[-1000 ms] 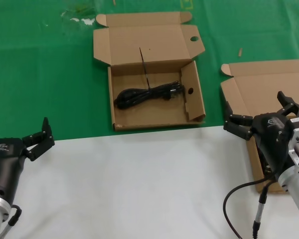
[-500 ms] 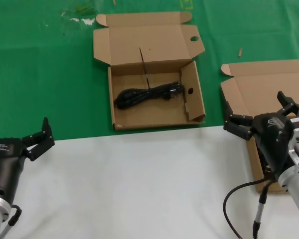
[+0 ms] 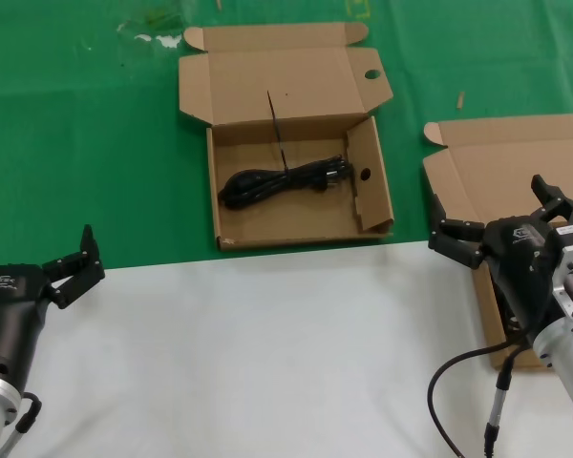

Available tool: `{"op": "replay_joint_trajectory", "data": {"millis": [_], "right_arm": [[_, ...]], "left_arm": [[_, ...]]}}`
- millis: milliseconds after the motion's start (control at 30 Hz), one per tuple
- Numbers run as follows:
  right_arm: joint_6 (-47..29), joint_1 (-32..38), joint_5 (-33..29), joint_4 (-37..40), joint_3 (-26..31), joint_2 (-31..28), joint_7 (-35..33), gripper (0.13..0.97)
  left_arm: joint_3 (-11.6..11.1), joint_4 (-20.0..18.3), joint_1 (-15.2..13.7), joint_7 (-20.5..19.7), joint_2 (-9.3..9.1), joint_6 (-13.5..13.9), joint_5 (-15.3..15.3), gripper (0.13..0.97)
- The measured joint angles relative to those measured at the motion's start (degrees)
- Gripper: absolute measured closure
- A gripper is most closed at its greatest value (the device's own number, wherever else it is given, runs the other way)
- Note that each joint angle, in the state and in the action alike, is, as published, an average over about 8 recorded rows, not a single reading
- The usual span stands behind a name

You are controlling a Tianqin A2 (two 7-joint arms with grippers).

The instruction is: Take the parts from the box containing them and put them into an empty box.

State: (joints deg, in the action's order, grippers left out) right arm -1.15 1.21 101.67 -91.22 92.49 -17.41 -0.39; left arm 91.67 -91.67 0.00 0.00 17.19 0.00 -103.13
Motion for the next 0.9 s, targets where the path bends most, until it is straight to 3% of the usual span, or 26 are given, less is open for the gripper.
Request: {"op": "replay_joint_trajectory", "data": {"millis": [900], "right_arm": [[0.0,0.0,0.0,0.0,0.0,0.0,0.0,0.129]], "left_arm": [[0.0,0.0,0.0,0.0,0.0,0.0,0.0,0.132]]}}
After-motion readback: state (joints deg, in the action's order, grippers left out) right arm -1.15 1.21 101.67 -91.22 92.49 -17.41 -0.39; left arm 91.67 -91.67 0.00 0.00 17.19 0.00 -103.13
